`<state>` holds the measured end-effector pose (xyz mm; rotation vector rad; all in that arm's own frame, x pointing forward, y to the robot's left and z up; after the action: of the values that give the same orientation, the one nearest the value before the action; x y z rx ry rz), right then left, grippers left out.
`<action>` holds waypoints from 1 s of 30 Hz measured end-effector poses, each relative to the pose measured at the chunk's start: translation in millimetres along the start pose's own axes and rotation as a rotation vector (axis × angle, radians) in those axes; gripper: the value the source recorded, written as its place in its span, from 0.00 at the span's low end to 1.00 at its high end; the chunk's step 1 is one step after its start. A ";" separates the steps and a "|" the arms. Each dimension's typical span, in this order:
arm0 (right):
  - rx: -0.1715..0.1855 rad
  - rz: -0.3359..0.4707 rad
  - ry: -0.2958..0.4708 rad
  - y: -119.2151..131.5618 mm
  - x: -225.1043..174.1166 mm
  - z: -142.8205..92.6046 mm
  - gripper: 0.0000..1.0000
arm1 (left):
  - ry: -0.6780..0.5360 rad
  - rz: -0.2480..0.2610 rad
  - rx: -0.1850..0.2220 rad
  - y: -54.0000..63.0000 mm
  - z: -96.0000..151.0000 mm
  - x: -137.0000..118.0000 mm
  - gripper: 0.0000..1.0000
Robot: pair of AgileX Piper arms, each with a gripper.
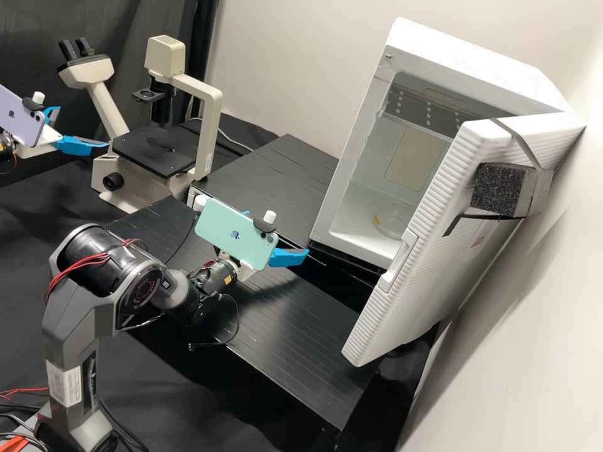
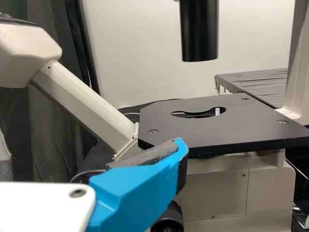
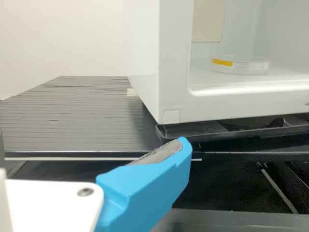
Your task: Close the incubator door.
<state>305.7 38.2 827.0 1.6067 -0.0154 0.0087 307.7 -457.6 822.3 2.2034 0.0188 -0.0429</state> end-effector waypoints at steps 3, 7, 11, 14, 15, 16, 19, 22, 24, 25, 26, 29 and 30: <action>0.000 0.000 0.000 0.0 0.0 0.0 1.00 | 0.000 0.000 0.000 0.0 0.0 0.0 1.00; 0.000 0.000 0.000 0.0 0.0 0.0 1.00 | 0.000 0.000 0.000 0.0 0.0 0.0 1.00; 0.000 0.004 -0.005 0.2 -3.5 2.5 1.00 | 0.000 0.000 0.000 0.0 0.0 0.0 1.00; -0.001 0.034 -0.010 7.6 -16.1 5.4 1.00 | 0.000 0.000 0.000 0.0 0.0 0.0 1.00; -0.001 0.058 -0.006 12.9 -23.9 5.7 1.00 | 0.000 0.000 0.000 0.0 0.0 0.0 1.00; 0.000 0.088 0.003 19.0 -30.2 4.5 1.00 | 0.000 0.000 0.000 0.0 0.0 0.0 1.00; 0.004 0.181 0.033 34.1 -50.7 1.1 1.00 | 0.000 0.000 0.000 0.0 0.0 0.0 1.00; -0.004 0.298 0.094 52.1 -73.1 -6.2 1.00 | 0.000 0.000 0.000 0.0 0.0 0.0 1.00; -0.015 0.363 0.118 61.6 -87.2 -8.3 1.00 | 0.000 0.000 0.000 0.0 0.0 0.0 1.00; -0.021 0.388 0.124 65.9 -91.9 -8.7 1.00 | 0.000 0.000 0.000 0.0 0.0 0.0 1.00; -0.027 0.418 0.117 70.8 -98.8 -6.9 1.00 | 0.000 0.000 0.000 0.0 0.0 0.0 1.00; -0.021 0.477 0.094 82.6 -110.6 0.1 1.00 | 0.000 0.000 0.000 0.0 0.0 0.0 1.00; -0.014 0.488 0.088 85.6 -113.2 3.0 1.00 | 0.000 0.000 0.000 0.0 0.0 0.0 1.00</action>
<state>191.2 32.7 910.7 1.5525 -0.3381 0.4554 307.7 -457.6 822.3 2.2034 0.0188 -0.0429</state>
